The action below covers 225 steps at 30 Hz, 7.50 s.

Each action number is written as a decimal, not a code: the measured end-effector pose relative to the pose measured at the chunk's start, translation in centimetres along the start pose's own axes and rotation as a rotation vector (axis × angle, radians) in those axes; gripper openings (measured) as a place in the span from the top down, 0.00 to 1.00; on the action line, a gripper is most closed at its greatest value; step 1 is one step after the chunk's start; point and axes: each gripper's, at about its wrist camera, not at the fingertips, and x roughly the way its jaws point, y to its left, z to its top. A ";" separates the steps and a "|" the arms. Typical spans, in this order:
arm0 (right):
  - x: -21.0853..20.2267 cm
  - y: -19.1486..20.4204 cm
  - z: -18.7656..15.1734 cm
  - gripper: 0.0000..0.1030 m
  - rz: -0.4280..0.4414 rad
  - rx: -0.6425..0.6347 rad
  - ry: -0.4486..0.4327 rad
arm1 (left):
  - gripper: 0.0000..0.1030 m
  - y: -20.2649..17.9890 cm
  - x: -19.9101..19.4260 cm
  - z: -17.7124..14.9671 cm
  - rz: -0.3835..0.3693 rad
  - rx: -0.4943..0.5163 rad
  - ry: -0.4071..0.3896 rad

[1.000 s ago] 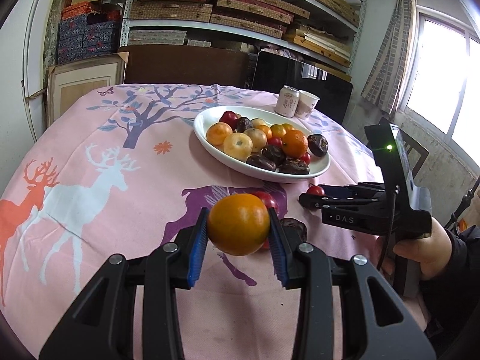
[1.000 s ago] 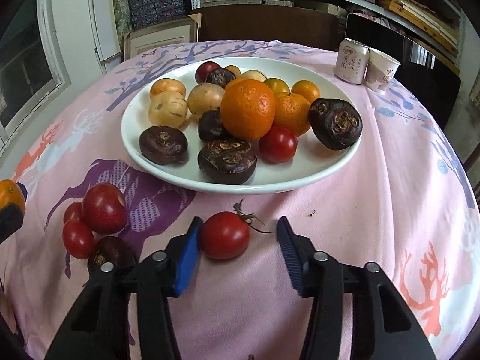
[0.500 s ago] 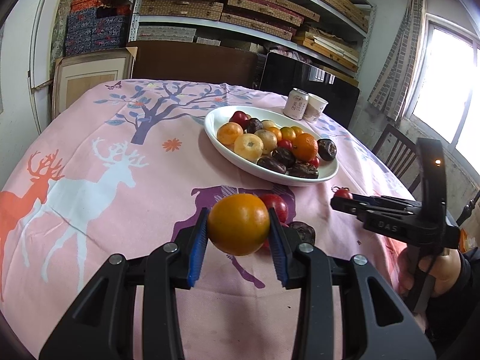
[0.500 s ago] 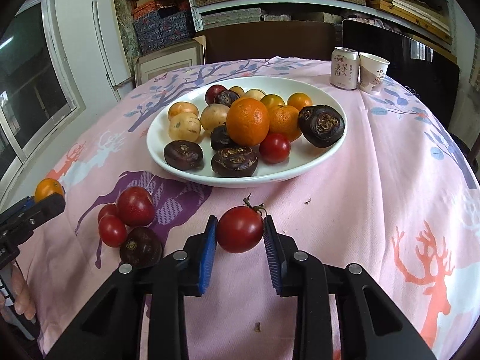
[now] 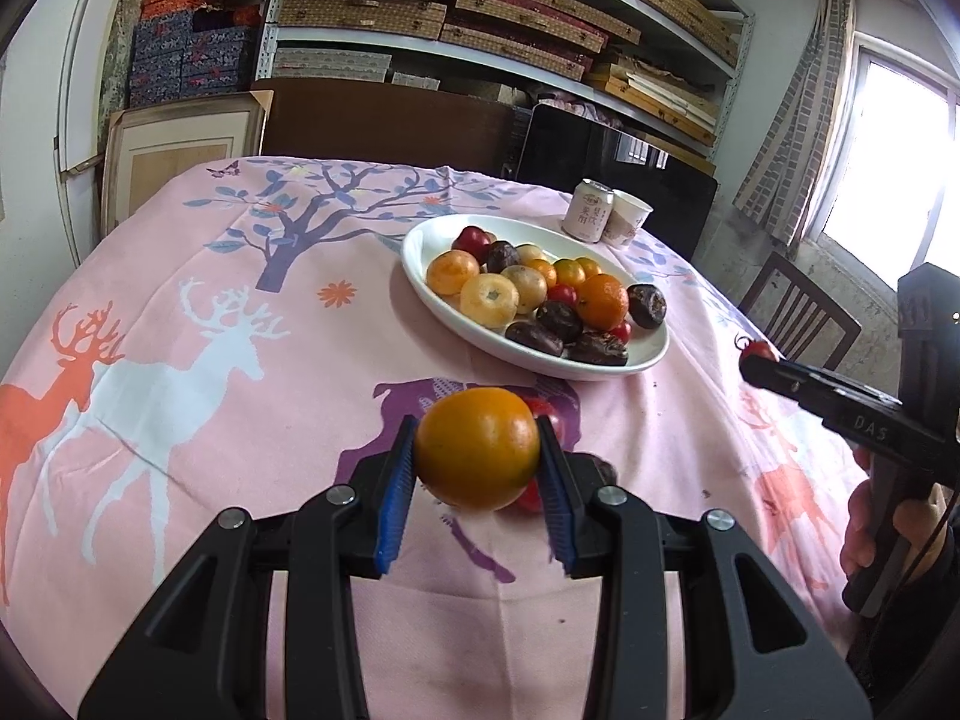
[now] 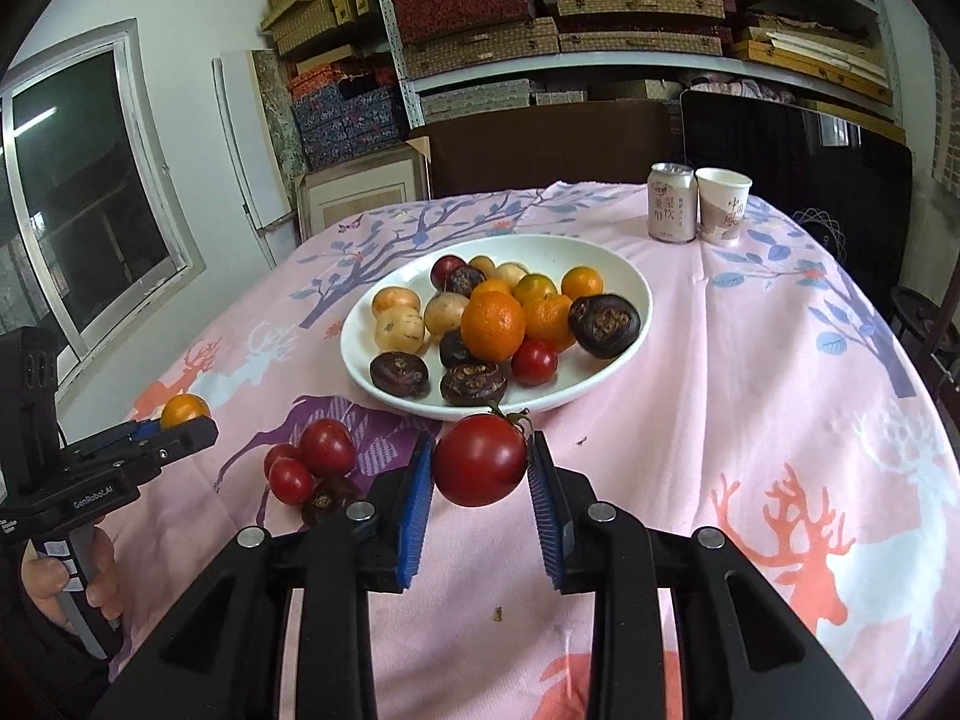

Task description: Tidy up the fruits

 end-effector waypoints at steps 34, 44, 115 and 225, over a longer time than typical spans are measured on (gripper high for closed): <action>9.6 -1.4 -0.5 0.56 -0.144 -0.262 0.248 | 0.64 -6.0 2.5 5.2 -0.060 0.122 0.042; 6.6 -2.3 0.8 0.72 -0.074 -0.131 0.174 | 0.64 -5.4 2.5 5.0 -0.044 0.124 0.051; 5.5 1.0 -2.1 0.58 0.055 -0.098 0.102 | 0.63 -1.9 7.2 -1.6 0.118 0.143 0.241; 2.4 1.3 -4.7 0.70 0.030 -0.033 0.168 | 0.15 -5.8 7.2 0.1 0.182 0.328 0.091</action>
